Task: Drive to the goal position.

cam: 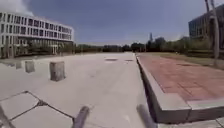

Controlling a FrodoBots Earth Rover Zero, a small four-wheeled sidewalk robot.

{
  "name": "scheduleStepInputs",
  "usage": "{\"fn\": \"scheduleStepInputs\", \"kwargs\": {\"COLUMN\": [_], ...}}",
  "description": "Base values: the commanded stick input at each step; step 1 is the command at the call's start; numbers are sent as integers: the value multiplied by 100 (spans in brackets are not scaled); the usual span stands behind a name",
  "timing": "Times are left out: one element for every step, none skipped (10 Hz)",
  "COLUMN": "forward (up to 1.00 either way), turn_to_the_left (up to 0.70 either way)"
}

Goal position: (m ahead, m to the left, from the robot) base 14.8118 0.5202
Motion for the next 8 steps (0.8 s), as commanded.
{"fn": "scheduleStepInputs", "kwargs": {"forward": [70,70,70,70,70,70,70,70], "turn_to_the_left": [0,0,0,0,0,0,0,0]}}
